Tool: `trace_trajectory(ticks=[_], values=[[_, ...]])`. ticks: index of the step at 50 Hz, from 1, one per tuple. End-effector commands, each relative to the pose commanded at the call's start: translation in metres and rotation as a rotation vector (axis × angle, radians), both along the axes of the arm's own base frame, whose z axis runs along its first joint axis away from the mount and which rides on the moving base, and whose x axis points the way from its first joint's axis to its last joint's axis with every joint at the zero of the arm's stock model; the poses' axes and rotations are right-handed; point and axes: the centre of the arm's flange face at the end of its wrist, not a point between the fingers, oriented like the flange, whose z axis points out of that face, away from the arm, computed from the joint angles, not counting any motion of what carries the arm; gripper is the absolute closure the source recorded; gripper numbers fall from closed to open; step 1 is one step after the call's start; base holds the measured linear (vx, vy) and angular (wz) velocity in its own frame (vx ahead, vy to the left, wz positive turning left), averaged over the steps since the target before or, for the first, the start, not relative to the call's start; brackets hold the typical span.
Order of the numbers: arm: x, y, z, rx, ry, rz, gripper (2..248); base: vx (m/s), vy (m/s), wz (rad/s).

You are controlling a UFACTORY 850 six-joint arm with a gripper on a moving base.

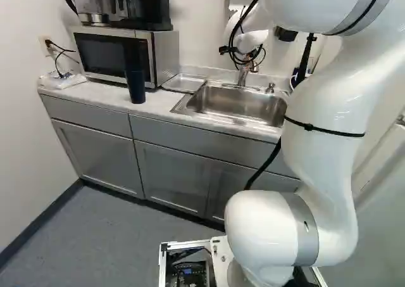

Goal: Rinse the cup and place it in the tray

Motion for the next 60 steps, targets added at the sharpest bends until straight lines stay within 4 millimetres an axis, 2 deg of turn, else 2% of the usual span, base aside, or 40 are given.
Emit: trace_trajectory(ticks=[60], values=[[0.003, -0.001, 0.012, -0.024, -0.141, -0.003, 3, 0.000, 0.000, 0.000]])
